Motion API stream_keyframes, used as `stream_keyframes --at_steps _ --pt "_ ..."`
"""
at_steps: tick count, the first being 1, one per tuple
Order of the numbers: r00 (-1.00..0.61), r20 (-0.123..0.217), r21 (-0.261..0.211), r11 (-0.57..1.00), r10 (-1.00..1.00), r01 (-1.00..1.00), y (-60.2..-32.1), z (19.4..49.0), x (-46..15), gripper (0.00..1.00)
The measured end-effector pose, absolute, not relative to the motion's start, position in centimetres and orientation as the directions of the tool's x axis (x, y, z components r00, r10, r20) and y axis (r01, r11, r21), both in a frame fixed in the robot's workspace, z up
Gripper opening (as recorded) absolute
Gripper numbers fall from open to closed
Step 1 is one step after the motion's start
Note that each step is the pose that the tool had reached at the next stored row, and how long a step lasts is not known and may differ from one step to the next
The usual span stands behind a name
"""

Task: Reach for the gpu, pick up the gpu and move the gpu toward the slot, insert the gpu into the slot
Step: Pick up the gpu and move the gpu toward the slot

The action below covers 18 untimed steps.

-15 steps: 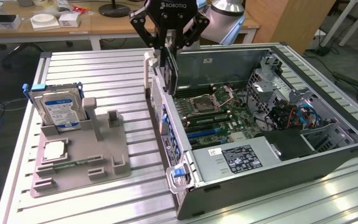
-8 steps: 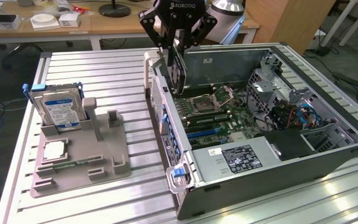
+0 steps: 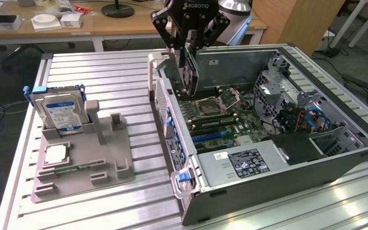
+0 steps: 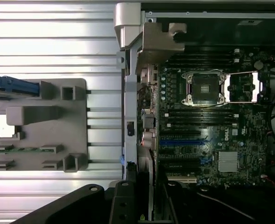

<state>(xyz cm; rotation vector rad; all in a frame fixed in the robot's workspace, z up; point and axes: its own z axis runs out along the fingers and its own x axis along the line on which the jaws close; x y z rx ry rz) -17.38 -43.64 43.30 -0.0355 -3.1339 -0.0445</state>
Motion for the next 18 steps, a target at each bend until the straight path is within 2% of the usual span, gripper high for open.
stream_keyframes --at_steps 18 --pt "-1.000 0.006 0.028 0.999 0.022 0.023 -43.6 43.1 -13.7 0.26"
